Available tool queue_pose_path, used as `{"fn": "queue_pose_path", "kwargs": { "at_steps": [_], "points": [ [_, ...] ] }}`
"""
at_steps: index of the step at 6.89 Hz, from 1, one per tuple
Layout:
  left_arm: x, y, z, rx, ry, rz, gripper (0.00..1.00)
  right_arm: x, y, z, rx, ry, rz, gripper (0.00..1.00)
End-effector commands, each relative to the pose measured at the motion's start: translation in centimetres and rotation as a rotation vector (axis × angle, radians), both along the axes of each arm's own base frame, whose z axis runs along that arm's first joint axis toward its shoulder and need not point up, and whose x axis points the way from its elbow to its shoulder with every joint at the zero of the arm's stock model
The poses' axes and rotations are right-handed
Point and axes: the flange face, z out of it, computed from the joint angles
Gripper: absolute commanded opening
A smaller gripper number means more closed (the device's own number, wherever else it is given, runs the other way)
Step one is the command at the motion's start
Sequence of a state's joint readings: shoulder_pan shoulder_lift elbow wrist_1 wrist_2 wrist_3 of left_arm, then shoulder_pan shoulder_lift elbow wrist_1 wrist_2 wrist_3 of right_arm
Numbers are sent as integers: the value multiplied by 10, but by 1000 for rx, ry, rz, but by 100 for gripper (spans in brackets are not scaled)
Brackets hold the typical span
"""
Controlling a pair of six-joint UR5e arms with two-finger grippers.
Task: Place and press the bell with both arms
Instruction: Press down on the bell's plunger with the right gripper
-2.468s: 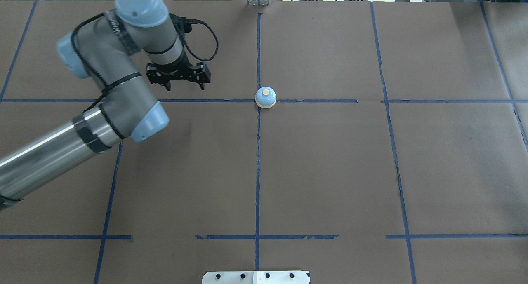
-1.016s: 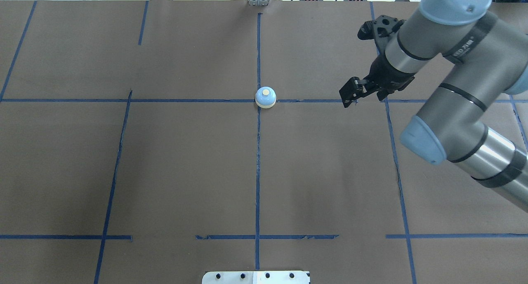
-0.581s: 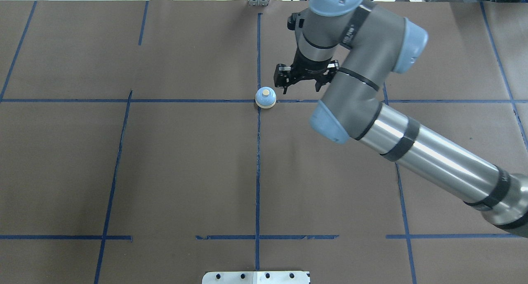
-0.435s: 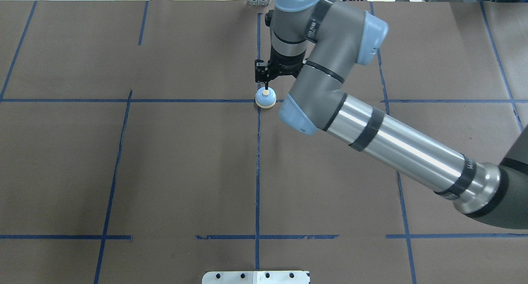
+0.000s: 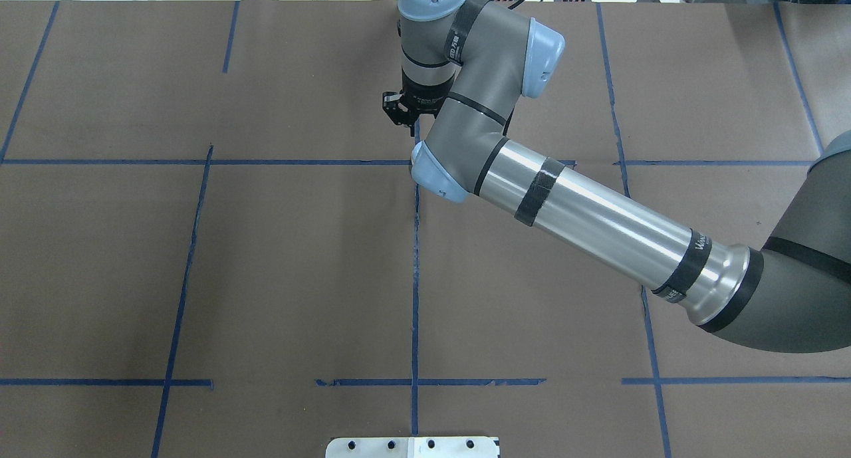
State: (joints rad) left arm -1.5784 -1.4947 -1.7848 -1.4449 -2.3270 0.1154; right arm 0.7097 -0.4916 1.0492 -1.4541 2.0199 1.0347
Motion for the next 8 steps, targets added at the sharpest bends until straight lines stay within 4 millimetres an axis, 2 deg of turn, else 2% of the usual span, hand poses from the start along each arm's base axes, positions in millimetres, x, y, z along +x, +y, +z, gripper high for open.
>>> {"fn": "queue_pose_path", "kwargs": {
  "at_steps": [1,5,8],
  "points": [
    [0,0,-1,0,0,-1,100,-19,5,14,7,35,4,4],
    [1,0,-3,4,0,0,100,-25,8,21,11,51,7,4],
    [0,0,-3,4,0,-1,100,-37,17,28,23,74,3,5]
  ]
}}
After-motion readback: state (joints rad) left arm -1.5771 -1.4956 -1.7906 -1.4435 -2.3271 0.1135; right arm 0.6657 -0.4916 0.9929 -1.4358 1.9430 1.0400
